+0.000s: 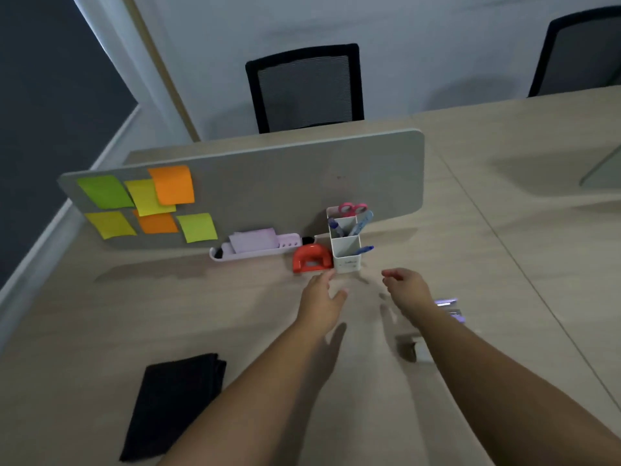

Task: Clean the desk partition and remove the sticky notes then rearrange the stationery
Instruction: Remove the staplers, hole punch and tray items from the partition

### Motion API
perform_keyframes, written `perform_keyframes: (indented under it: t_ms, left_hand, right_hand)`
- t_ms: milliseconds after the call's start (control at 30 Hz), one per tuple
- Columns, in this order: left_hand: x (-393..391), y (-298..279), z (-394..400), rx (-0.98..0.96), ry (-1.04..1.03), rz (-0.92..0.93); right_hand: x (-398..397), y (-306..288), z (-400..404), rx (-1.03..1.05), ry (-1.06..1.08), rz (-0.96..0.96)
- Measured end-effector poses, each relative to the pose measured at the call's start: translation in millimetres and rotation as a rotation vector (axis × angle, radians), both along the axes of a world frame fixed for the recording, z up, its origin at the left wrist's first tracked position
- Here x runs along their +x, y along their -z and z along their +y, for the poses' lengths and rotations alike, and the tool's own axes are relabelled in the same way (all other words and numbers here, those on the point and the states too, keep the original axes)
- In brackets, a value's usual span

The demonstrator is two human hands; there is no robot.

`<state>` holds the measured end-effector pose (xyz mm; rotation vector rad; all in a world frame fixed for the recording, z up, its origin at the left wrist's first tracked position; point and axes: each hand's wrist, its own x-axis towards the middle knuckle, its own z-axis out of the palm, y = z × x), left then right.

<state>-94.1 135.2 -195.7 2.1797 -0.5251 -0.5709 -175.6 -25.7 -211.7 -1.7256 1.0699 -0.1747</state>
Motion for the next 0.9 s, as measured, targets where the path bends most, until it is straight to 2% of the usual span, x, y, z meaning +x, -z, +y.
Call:
perform_keyframes:
  t_ms: [100,233,333,500,667,900]
  left_hand:
    - [25.3,-4.3,-10.8,-0.086,-0.064,0.081]
    - [55.5,3.9,-27.8,-0.119,-0.133,0.148]
    - [71.8,11.2,-38.6,-0.076,-0.109,0.107]
    - [83.9,10.7,-47.8,-0.040,-0.043,0.006]
    - [67.9,16.7,-52.7,-0.105,-0.082,0.007]
    - [3.4,-12.2,-84.3,-0.235,-0.057,0.034]
  right_hand:
    - [31.7,5.9,-8.5,0.064,0.020,0.005]
    - [63.8,2.0,-5.8,0.068,0.028,-0.106]
    - [77.2,2.5,1.5,0.091,0.053,-0.193]
    - [87.5,8.2,4.5,-0.027,0.061,-0.132]
    - [73.5,9.6,7.0,-0.034,0.149,-0.135]
    - [11.9,-15.1,-27.0,-0.039,0.288,-0.231]
